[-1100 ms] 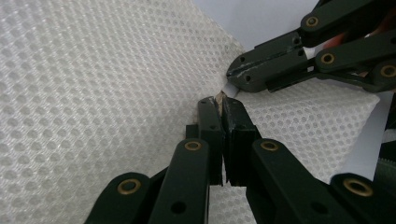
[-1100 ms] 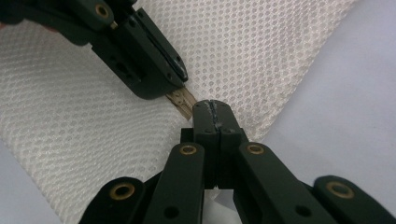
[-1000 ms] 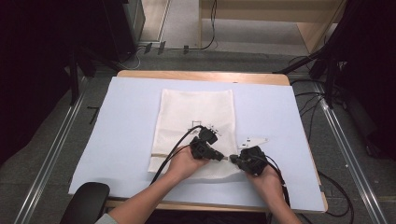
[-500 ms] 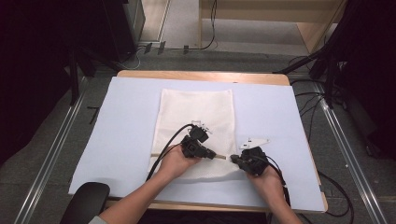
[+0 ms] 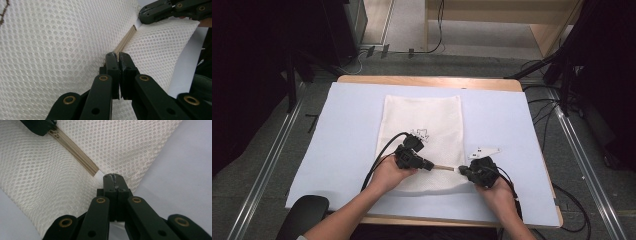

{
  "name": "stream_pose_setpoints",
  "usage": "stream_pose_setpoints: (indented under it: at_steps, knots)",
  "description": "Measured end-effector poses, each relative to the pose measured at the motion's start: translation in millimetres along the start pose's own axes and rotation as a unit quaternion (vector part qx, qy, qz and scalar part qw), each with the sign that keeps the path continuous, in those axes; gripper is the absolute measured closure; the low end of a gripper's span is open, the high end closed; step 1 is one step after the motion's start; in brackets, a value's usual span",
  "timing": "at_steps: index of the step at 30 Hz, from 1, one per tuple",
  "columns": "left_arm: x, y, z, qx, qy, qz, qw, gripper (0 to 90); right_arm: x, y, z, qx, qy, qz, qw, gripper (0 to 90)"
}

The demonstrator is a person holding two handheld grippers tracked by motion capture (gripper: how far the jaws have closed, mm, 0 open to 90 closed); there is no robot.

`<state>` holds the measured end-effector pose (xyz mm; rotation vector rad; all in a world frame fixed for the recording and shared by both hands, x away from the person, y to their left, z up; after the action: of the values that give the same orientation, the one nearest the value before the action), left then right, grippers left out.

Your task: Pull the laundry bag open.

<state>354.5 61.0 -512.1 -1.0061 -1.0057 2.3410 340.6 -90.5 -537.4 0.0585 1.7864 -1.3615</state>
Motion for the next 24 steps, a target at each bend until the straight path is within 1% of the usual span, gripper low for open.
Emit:
stream_pose_setpoints:
  at_steps: [3, 6, 7, 10, 12, 15, 17, 19, 20, 21, 22, 24]
  knots:
    - [0.3, 2.1, -0.5, 0.0, -0.004, 0.001, 1.0, 88.9, -0.7, 0.1, 0.4, 0.001, -0.003, -0.006, 1.0, 90.0]
    - [1.4, 3.5, -2.4, 0.006, -0.012, 0.001, 0.9999, 88.9, -2.6, 0.4, 0.5, -0.001, 0.006, -0.016, 0.9998, 90.0]
    - [1.4, 4.0, -2.3, 0.006, -0.015, 0.002, 0.9999, 88.9, -2.9, 0.3, 0.7, -0.001, 0.004, -0.019, 0.9998, 90.0]
    - [0.5, 5.9, -1.9, 0.007, -0.011, 0.003, 0.9999, 88.9, -8.0, 1.2, 1.1, -0.005, 0.009, -0.015, 0.9998, 90.0]
    - [0.4, 6.3, -2.2, 0.006, -0.011, 0.003, 0.9999, 88.9, -10.5, 4.4, -1.6, -0.01, 0.011, -0.016, 0.9998, 90.0]
    - [1.2, 3.9, -2.8, 0.007, -0.011, 0.001, 0.9999, 88.9, -10.9, 5.6, -3.1, -0.003, -0.004, -0.014, 0.9999, 90.0]
    - [1.4, 3.5, -2.4, 0.004, -0.005, 0.0, 1.0, 89.0, -10.1, 5.4, -3.3, 0.0, -0.005, -0.013, 0.9999, 90.0]
    - [1.3, 2.5, -2.2, 0.006, -0.005, 0.001, 1.0, 89.0, -9.8, 5.3, -3.8, 0.002, -0.006, -0.011, 0.9999, 90.0]
    - [1.9, 1.3, -2.8, 0.001, -0.005, -0.001, 1.0, 89.1, -9.3, 5.1, -4.2, 0.005, -0.011, -0.01, 0.9999, 90.0]
    - [3.8, 0.0, -4.5, -0.009, -0.001, -0.008, 0.9999, 89.1, -8.9, 4.8, -4.8, 0.005, -0.011, -0.01, 0.9999, 90.0]
    - [5.5, -2.3, -6.2, -0.006, -0.003, -0.012, 0.9999, 89.1, -8.7, 4.8, -4.8, 0.005, -0.01, -0.01, 0.9999, 90.0]
    - [8.6, -10.5, -10.3, -0.012, -0.005, -0.008, 0.9999, 89.1, -8.4, 4.7, -4.8, 0.004, -0.009, -0.01, 0.9999, 90.0]
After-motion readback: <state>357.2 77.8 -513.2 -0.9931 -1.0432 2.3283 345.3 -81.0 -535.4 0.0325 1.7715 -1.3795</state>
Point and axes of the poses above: each handheld gripper's, and its own axes: y roughly forward along the jaws, x roughly out of its underside, z roughly to its right, the point moved 9 cm from there along y, roughly forward along the jaws, and after that the axes turned 8 degrees about x, right-handed, at the moved point
